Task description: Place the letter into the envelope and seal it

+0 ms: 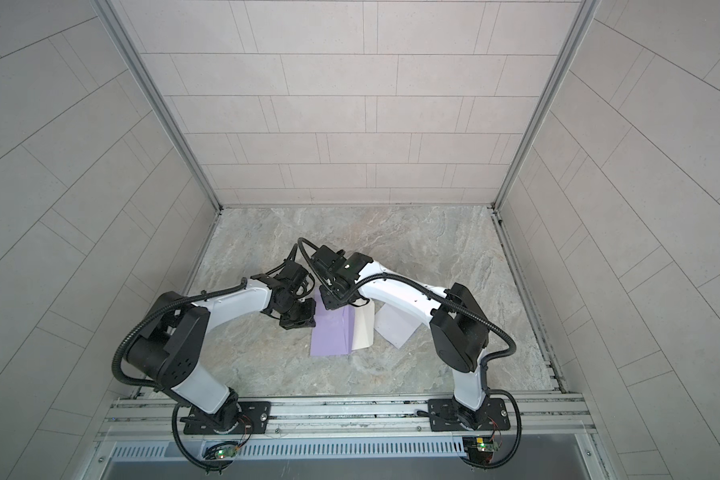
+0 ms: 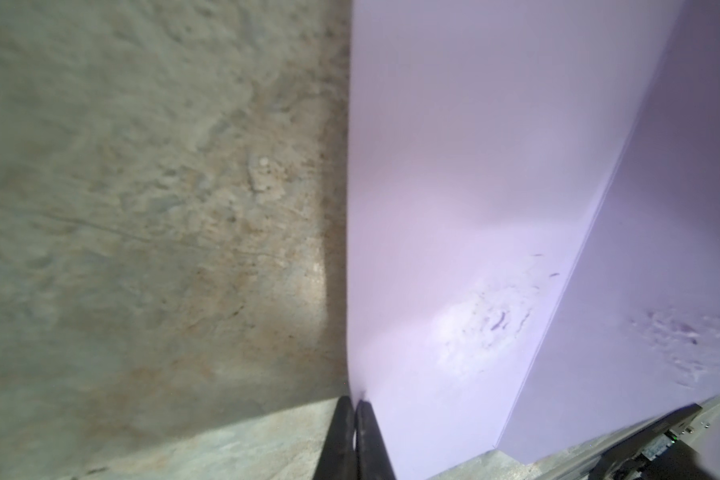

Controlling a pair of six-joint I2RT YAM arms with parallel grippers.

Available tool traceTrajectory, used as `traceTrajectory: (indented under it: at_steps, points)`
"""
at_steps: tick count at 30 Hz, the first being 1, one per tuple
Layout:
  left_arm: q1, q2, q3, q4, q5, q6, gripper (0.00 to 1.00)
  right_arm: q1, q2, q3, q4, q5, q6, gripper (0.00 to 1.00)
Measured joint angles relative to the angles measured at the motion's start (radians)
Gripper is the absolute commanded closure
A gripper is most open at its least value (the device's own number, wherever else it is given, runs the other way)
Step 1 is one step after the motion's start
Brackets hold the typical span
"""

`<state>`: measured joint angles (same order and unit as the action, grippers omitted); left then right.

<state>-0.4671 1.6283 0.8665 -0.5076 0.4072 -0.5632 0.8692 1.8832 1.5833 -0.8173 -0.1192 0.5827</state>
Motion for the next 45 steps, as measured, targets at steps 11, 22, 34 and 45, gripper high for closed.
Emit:
traceTrajectory:
  at_steps: [11, 22, 34, 45]
  points:
    - [0.000, 0.001, 0.016, -0.005, -0.001, 0.000, 1.00, 0.007, 0.143, 0.053, -0.035, -0.107, -0.010, 1.00]
    - [0.000, 0.001, 0.016, 0.000, 0.000, 0.000, 1.00, 0.060, 0.216, 0.151, -0.112, 0.047, 0.004, 1.00]
    - [0.000, 0.001, 0.016, 0.024, 0.011, 0.000, 1.00, 0.054, 0.196, 0.109, -0.076, 0.115, 0.028, 1.00]
    - [-0.001, 0.001, 0.016, 0.000, 0.010, 0.000, 1.00, 0.002, 0.170, 0.067, -0.066, 0.181, 0.028, 1.00]
